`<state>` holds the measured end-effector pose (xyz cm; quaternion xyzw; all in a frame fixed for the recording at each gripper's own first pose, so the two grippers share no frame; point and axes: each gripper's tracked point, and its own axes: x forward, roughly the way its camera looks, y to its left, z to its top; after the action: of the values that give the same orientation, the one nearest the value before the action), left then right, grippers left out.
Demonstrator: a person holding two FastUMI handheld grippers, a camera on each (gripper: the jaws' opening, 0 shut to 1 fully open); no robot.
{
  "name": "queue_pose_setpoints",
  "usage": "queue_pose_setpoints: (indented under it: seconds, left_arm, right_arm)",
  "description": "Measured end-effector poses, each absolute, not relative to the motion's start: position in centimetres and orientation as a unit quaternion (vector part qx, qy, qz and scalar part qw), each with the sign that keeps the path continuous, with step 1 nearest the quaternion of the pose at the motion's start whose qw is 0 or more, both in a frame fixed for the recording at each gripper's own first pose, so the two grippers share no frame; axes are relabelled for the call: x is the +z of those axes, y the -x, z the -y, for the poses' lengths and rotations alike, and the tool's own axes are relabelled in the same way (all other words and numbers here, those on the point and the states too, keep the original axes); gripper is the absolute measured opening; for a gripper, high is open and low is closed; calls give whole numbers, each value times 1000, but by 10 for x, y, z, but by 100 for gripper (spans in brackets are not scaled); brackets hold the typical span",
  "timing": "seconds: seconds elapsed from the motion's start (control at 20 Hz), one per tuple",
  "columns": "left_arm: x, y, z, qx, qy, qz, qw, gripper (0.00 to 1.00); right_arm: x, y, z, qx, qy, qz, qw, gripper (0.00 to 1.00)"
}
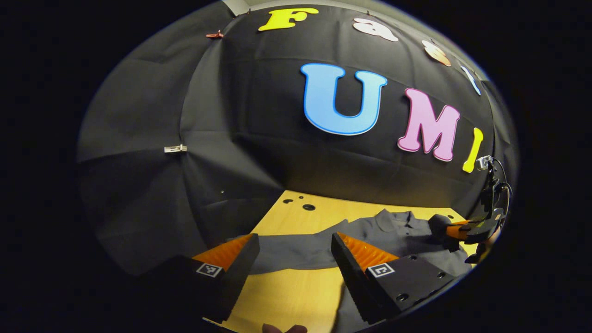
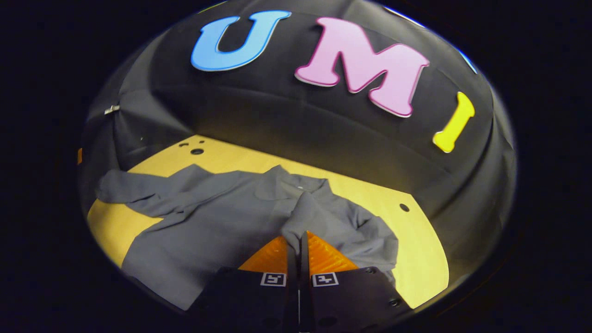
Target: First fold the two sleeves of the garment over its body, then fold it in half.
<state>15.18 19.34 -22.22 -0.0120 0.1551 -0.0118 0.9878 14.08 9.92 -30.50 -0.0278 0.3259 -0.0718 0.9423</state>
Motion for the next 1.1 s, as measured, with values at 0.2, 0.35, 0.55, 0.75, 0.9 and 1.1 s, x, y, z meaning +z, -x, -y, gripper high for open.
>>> queue_pose_setpoints:
  seconds: [0.2, 0.35, 0.55, 0.75, 0.9, 1.1]
  left_arm:
    - [-251, -166, -219, 6, 4, -173, 985, 98]
    - [-269, -179, -237, 20, 8, -184, 983, 98]
    - [-291, -195, -260, 38, 1, -198, 979, 98]
    - [-313, -207, -280, 55, 13, -220, 974, 98]
    - [-329, -213, -294, 70, 11, -235, 969, 99]
    - [-347, -220, -313, 92, 2, -258, 962, 99]
  right_arm:
    - [-342, -149, -133, -43, 20, -367, 929, 6]
    - [-365, -148, -151, -31, -7, -397, 917, 7]
    - [-378, -142, -178, -1, -59, -429, 902, 22]
    - [-377, -143, -207, 47, -105, -434, 893, 49]
    - [-369, -141, -216, 57, -125, -436, 890, 63]
    - [-340, -138, -223, 77, -157, -413, 894, 77]
